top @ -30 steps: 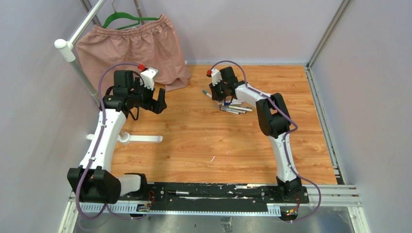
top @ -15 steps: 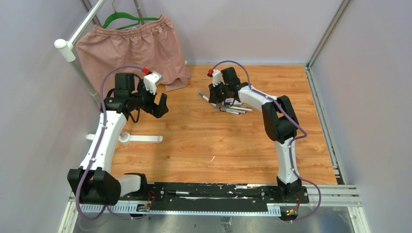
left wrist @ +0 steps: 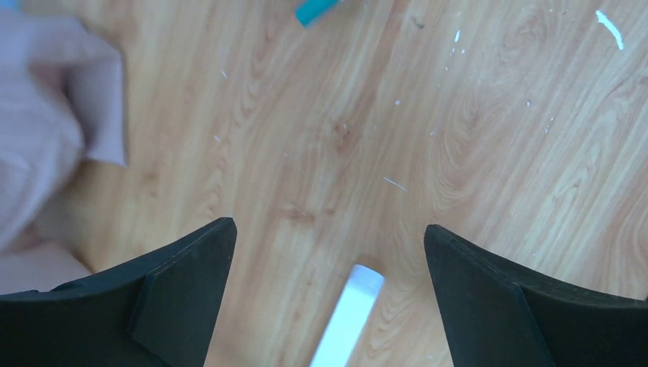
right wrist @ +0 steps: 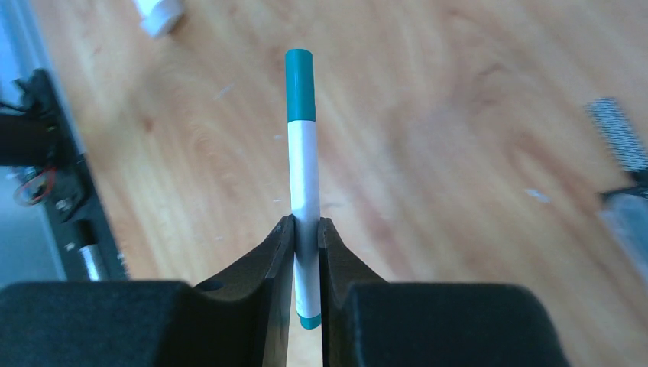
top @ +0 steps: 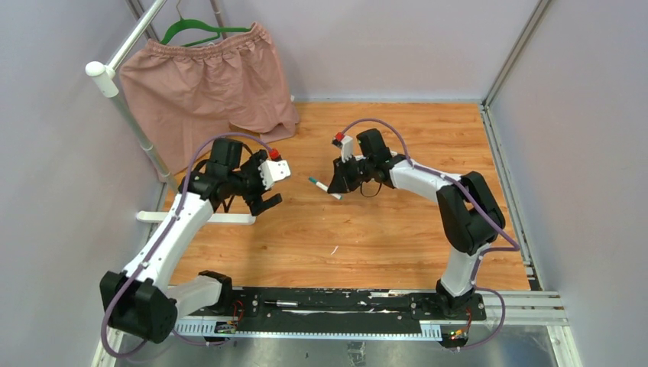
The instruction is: Open the pen caps
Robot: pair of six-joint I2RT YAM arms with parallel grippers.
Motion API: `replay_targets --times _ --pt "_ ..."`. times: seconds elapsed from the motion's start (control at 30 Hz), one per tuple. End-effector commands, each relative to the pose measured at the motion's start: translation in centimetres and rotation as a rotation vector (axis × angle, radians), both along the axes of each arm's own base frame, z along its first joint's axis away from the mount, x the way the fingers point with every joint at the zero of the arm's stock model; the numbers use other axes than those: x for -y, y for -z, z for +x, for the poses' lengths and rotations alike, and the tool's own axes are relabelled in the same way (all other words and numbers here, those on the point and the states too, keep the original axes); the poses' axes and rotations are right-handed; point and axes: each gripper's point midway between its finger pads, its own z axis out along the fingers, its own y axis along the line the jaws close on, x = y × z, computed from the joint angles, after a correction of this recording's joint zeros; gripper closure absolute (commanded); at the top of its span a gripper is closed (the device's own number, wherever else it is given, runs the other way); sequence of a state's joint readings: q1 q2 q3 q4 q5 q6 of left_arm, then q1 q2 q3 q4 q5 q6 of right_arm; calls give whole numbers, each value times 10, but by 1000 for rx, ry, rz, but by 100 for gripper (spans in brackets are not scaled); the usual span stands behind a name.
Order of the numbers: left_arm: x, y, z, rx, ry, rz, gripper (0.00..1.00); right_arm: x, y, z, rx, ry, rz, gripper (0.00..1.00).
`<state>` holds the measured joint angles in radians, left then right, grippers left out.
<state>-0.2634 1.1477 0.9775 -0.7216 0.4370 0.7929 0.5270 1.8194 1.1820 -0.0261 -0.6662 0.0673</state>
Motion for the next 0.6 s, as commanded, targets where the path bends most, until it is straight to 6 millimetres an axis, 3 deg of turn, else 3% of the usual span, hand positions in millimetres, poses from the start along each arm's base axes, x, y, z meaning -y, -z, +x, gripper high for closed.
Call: replay_targets --times 0.0,0.07,0.23,0.37,0.57 --pt "22 -35 -19 199 291 -18 2 -26 -39 -57 -38 -144 98 100" --pt "29 -35 -31 277 407 14 6 -32 -50 -71 -55 -161 120 100" --pt "49 -14 -51 386 666 110 14 -40 -76 -104 -62 -221 169 100" --pt "63 -27 -39 419 610 66 16 -39 -83 -125 -67 -256 179 100" --pt "70 -35 -37 480 632 85 20 -41 -91 -137 -80 -292 195 100"
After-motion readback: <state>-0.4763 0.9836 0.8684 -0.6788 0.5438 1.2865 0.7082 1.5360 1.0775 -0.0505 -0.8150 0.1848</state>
